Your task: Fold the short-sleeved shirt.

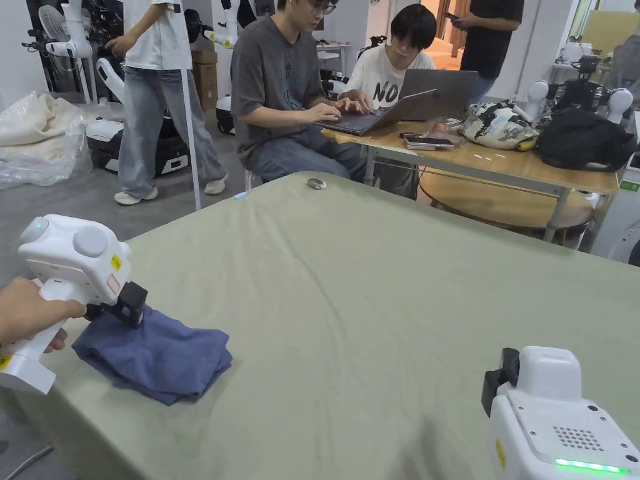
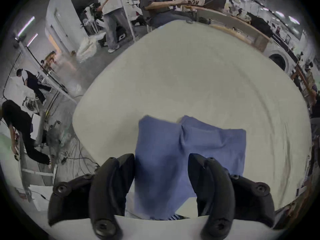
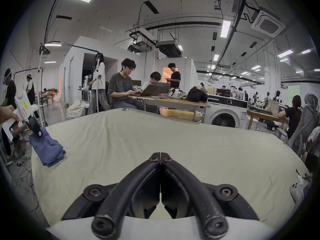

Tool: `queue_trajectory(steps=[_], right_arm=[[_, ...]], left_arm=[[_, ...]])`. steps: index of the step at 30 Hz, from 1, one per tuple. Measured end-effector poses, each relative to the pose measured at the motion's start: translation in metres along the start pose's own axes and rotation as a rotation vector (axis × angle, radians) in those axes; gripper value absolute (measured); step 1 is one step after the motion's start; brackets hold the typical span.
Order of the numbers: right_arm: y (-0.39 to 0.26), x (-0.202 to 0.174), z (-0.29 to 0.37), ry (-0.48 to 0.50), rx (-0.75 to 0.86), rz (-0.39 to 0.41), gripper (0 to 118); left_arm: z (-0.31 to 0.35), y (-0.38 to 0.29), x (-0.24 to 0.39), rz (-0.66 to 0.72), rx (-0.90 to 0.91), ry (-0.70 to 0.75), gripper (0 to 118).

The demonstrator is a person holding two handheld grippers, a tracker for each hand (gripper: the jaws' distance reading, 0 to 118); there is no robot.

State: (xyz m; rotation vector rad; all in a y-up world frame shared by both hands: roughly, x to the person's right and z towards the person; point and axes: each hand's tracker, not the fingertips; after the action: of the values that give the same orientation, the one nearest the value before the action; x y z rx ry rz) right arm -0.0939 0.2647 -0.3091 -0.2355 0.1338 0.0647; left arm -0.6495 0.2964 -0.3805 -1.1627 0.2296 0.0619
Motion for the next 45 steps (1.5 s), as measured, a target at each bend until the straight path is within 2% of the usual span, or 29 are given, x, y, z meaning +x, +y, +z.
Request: queue_trajectory(steps=[2,6,14,18,22,29,31,34,38,39,45], right_arm=[[0.001,0.0,0.001,0.003,0.001,-0.004,0],[0.001,0.004,0.004,0.005,0.002,-0.018,0],[-0.003,0.031,0.016,-0.034,-0.007,-0.048,0],[-0.007,0.064,0.028,-0.083,-0.02,-0.07,0],[-0.012,0.104,0.042,-0.156,-0.038,-0.081,0],[-0.02,0.179,0.073,-0.302,-0.026,-0.138,0],[-0.021,0.196,0.081,-0.336,-0.019,-0.142,0],[-0.021,0.214,0.091,-0.374,0.005,-0.144,0],[-0.02,0.228,0.1,-0.397,0.036,-0.161,0],[-0.019,0.23,0.1,-0.402,0.039,-0.156,0],[-0.018,0.234,0.101,-0.417,0.06,-0.173,0]], left_arm=[[0.014,0.002,-0.003,-0.014,0.061,0.035,64],[0.034,-0.002,0.018,-0.065,0.179,-0.017,64],[0.019,-0.049,0.144,-0.169,0.288,-0.207,64],[0.014,-0.079,0.225,-0.156,0.384,-0.357,64],[0.017,-0.102,0.298,-0.18,0.55,-0.424,64],[0.05,-0.128,0.403,-0.238,0.817,-0.379,63],[0.061,-0.133,0.421,-0.26,0.887,-0.385,56],[0.076,-0.138,0.441,-0.265,0.944,-0.372,37],[0.086,-0.139,0.452,-0.267,0.969,-0.379,4],[0.086,-0.139,0.452,-0.264,0.969,-0.381,1],[0.079,-0.139,0.445,-0.179,0.968,-0.402,0]])
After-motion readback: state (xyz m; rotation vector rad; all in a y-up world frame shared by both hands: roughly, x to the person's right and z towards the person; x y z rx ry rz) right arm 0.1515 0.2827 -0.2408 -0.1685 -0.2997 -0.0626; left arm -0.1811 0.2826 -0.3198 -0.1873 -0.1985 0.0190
